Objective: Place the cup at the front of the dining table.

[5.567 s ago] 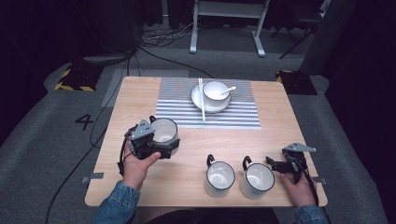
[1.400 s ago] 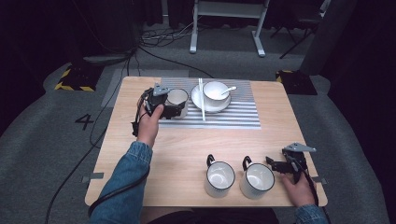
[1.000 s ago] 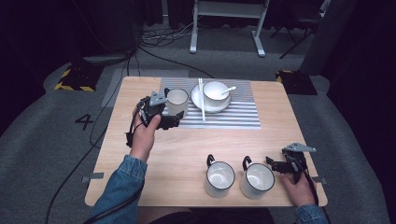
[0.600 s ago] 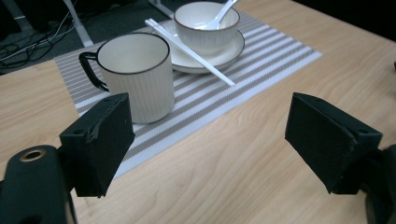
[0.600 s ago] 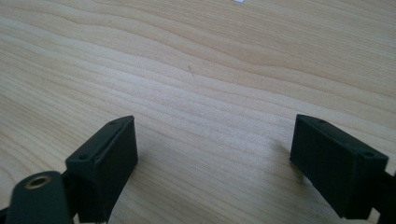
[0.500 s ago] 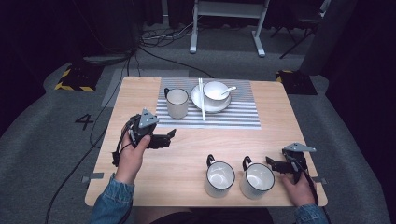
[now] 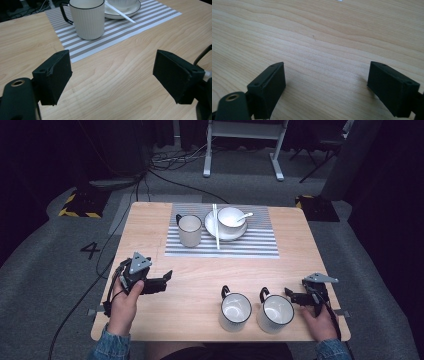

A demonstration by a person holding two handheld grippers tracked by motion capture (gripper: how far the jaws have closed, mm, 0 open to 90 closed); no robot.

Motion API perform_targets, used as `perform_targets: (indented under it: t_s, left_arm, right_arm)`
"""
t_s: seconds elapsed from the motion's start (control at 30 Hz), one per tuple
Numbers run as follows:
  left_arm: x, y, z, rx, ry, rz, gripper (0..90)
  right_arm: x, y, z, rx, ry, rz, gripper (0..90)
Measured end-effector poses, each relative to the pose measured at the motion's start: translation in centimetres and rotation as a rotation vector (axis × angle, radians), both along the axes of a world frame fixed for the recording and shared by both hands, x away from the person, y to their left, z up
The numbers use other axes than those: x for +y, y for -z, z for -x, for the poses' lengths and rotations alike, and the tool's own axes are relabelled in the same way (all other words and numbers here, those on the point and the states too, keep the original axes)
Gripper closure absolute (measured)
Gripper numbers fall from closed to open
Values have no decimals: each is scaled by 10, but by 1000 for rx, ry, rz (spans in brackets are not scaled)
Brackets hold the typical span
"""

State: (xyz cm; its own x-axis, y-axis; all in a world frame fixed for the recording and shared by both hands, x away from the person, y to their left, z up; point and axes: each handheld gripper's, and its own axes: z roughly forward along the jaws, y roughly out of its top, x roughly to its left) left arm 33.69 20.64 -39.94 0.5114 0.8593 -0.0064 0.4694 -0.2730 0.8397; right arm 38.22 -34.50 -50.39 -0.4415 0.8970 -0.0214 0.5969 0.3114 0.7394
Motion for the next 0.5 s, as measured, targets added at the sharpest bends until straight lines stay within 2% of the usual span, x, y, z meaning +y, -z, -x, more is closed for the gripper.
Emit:
perform_targets:
  t_s: [0.13, 0.4, 0.5]
  left_arm:
    - [5, 6, 8, 8, 4, -11, 156]
    - [16, 25, 20, 53, 15, -25, 157]
    - [24, 34, 25, 69, 3, -32, 156]
  right_arm:
    - [0, 0, 0, 0, 1, 0, 149]
    - [0, 0, 0, 1, 1, 0, 149]
    - [0, 0, 0, 1, 1, 0, 149]
